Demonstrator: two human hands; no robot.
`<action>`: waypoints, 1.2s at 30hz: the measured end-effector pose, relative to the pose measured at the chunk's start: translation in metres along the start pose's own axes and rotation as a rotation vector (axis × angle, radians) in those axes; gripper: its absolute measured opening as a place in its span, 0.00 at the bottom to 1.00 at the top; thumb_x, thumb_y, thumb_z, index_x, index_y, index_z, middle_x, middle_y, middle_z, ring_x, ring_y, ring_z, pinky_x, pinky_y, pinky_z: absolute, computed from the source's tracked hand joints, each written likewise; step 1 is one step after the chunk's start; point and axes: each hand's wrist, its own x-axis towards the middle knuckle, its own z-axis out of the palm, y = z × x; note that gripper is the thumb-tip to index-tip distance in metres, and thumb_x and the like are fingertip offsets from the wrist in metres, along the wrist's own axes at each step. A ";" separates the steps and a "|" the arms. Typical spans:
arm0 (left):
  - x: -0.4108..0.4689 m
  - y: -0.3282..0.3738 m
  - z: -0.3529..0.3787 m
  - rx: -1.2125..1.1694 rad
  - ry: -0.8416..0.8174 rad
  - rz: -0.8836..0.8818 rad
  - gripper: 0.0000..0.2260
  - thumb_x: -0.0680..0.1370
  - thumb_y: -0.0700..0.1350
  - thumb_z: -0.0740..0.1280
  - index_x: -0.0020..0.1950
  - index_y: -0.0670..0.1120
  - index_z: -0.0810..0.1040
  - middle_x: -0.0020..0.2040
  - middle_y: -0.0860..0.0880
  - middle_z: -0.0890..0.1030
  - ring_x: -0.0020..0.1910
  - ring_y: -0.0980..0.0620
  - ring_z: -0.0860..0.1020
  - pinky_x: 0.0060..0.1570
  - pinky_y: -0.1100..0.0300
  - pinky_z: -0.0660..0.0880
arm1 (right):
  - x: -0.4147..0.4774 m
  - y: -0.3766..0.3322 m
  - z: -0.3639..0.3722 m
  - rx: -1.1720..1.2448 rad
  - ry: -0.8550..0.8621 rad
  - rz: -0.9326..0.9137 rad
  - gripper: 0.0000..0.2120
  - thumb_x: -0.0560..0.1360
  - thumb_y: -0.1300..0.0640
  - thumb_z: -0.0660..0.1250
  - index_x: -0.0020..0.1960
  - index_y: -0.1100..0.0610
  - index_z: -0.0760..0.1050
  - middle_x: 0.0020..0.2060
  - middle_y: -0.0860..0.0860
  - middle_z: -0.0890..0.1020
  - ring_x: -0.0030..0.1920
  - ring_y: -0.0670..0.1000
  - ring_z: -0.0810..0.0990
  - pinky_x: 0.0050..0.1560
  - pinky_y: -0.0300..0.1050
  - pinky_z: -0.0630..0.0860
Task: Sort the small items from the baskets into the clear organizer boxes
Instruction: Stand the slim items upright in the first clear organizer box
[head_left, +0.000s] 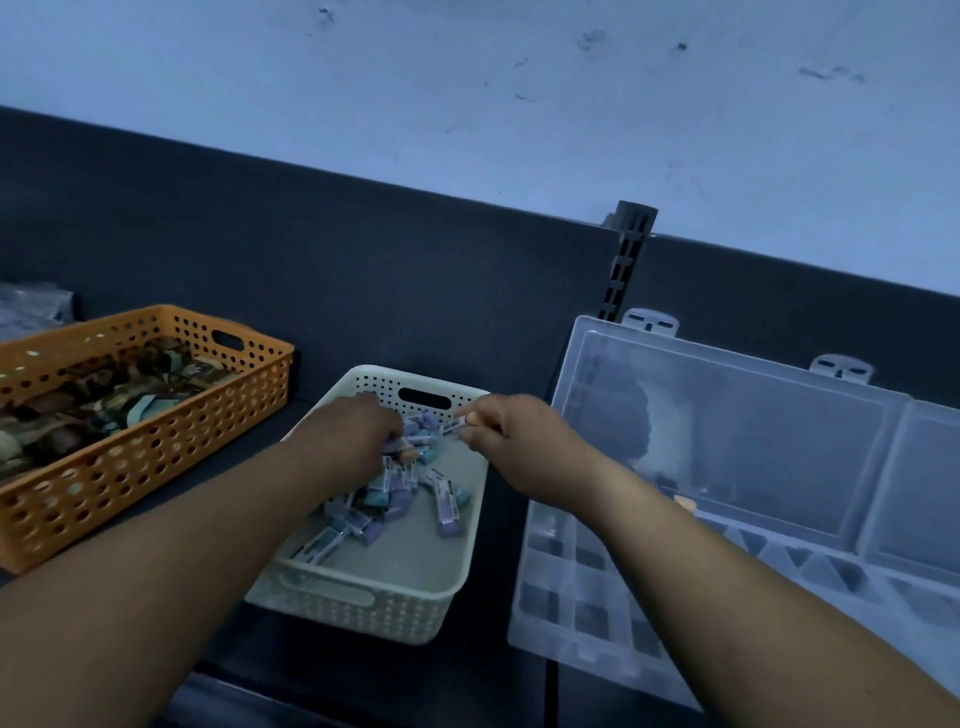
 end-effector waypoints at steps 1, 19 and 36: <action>0.000 0.000 -0.001 0.043 0.005 0.001 0.13 0.74 0.38 0.62 0.54 0.50 0.77 0.53 0.47 0.73 0.51 0.45 0.75 0.46 0.55 0.72 | -0.004 0.002 -0.004 0.053 0.012 0.010 0.14 0.80 0.54 0.62 0.51 0.66 0.76 0.42 0.59 0.80 0.39 0.53 0.77 0.43 0.46 0.74; 0.010 0.038 -0.024 -0.374 0.398 -0.039 0.07 0.75 0.37 0.62 0.45 0.48 0.75 0.42 0.46 0.78 0.37 0.50 0.73 0.35 0.58 0.67 | -0.076 0.060 -0.050 0.469 0.206 0.219 0.11 0.78 0.62 0.65 0.41 0.68 0.69 0.35 0.58 0.76 0.36 0.50 0.78 0.38 0.50 0.72; 0.018 0.262 -0.033 -0.794 0.031 0.294 0.06 0.77 0.38 0.67 0.51 0.45 0.80 0.41 0.52 0.81 0.41 0.55 0.78 0.43 0.64 0.73 | -0.169 0.157 -0.130 0.208 0.294 0.462 0.06 0.77 0.57 0.68 0.42 0.57 0.79 0.36 0.50 0.81 0.39 0.50 0.78 0.50 0.49 0.77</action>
